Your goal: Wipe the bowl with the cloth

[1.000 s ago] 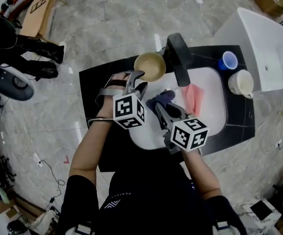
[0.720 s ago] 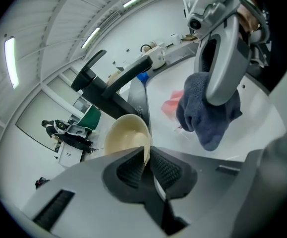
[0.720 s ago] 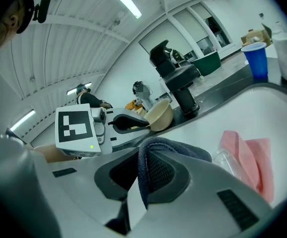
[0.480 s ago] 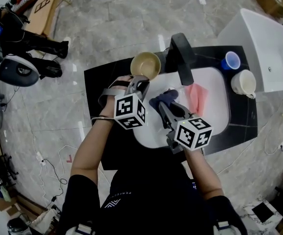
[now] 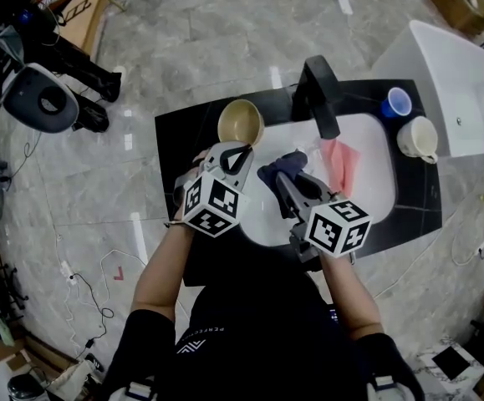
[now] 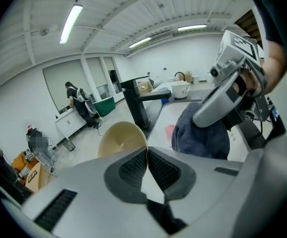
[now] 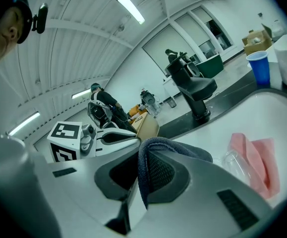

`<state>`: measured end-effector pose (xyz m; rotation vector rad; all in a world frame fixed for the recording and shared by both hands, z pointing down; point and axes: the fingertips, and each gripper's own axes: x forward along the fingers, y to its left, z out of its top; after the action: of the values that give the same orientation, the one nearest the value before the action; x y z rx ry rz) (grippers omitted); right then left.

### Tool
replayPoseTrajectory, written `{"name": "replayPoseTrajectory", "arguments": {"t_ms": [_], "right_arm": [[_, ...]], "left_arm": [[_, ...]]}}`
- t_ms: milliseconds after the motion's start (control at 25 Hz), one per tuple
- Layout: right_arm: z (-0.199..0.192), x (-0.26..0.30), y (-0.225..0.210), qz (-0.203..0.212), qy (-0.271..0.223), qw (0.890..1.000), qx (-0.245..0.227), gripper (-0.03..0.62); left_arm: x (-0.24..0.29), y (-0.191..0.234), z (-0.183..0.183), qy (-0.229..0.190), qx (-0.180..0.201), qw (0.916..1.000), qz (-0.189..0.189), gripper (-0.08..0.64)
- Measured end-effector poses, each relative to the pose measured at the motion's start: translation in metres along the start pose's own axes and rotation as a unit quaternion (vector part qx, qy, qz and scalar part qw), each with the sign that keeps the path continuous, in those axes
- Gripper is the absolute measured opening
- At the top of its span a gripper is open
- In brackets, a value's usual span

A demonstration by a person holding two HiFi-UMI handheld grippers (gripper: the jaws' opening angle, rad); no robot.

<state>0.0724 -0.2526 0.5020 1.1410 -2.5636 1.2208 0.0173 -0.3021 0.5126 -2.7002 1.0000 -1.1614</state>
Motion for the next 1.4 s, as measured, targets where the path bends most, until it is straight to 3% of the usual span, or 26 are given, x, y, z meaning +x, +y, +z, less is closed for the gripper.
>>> {"name": "replayPoseTrajectory", "arguments": {"t_ms": [200, 400, 640, 800, 1160, 1400], "right_arm": [[0.005, -0.008, 0.027, 0.014, -0.015, 1.0, -0.01, 0.048], [0.014, -0.015, 0.063, 0.037, -0.03, 0.998, -0.036, 0.048], [0.017, -0.02, 0.106, 0.063, -0.045, 0.995, -0.061, 0.048], [0.017, -0.025, 0.135, 0.082, -0.056, 0.992, -0.075, 0.048], [0.018, -0.033, 0.179, 0.12, -0.082, 0.983, -0.109, 0.048], [0.018, -0.04, 0.199, 0.131, -0.094, 0.977, -0.139, 0.048]], "left_arm": [[-0.039, 0.002, -0.007, -0.038, -0.104, 0.9938, 0.006, 0.015], [-0.078, 0.001, -0.013, -0.09, -0.216, 0.9721, -0.011, 0.015], [-0.114, -0.008, -0.017, -0.139, -0.281, 0.9486, -0.04, 0.014], [-0.135, -0.019, -0.02, -0.163, -0.307, 0.9358, -0.062, 0.014], [-0.171, -0.04, -0.019, -0.218, -0.325, 0.9133, -0.112, 0.012], [-0.199, -0.065, -0.006, -0.256, -0.294, 0.9047, -0.171, 0.013]]}}
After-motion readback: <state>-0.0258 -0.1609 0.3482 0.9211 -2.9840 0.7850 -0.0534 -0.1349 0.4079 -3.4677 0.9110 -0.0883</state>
